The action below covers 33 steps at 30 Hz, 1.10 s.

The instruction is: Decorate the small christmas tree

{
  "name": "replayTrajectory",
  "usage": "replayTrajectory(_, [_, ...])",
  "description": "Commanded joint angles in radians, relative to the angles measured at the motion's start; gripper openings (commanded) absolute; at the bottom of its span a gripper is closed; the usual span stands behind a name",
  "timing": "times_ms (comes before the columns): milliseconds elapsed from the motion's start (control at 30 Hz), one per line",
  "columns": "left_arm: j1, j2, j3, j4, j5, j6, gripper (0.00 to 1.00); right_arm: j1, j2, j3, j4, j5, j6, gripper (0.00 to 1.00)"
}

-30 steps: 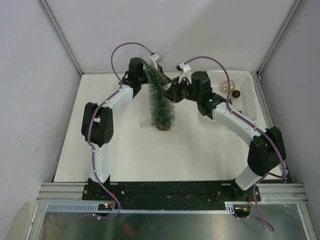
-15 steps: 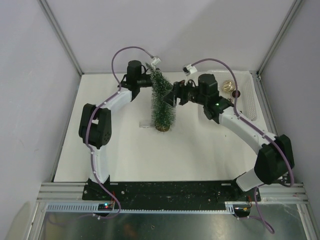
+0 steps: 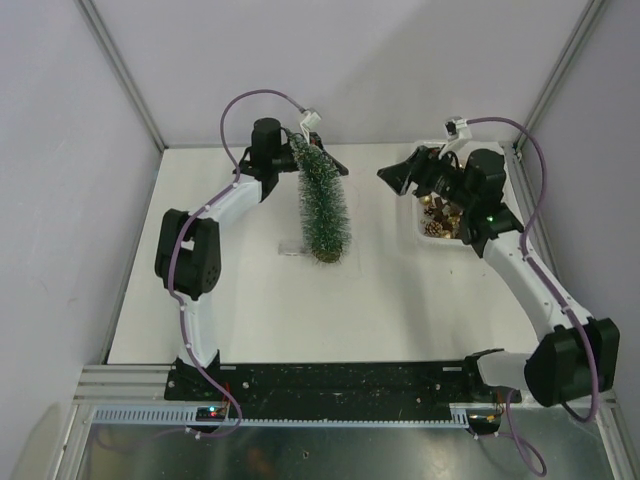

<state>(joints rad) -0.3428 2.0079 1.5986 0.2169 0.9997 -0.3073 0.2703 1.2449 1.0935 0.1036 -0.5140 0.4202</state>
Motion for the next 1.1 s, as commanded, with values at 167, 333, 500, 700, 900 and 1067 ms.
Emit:
replayTrajectory(167, [0.002,-0.073,0.011,0.044,-0.004,-0.039,0.19,-0.035,0.271,-0.017,0.184,-0.056,0.238,0.77])
replayTrajectory(333, [0.002,-0.070,0.012,0.048,0.000,-0.046,0.18,-0.017,0.371,-0.015,0.393,-0.066,0.360,0.78])
replayTrajectory(500, [0.002,-0.070,0.014,0.048,0.004,-0.049,0.18,-0.013,0.454,-0.013,0.564,-0.037,0.488,0.78])
replayTrajectory(700, [0.002,-0.067,0.021,0.048,0.008,-0.051,0.18,-0.007,0.574,0.031,0.696,-0.007,0.613,0.75])
replayTrajectory(900, [0.002,-0.067,0.024,0.049,0.015,-0.055,0.18,0.011,0.665,0.080,0.753,0.035,0.689,0.67])
replayTrajectory(1067, [0.002,-0.066,0.022,0.049,0.026,-0.059,0.18,0.014,0.732,0.117,0.832,0.063,0.759,0.58])
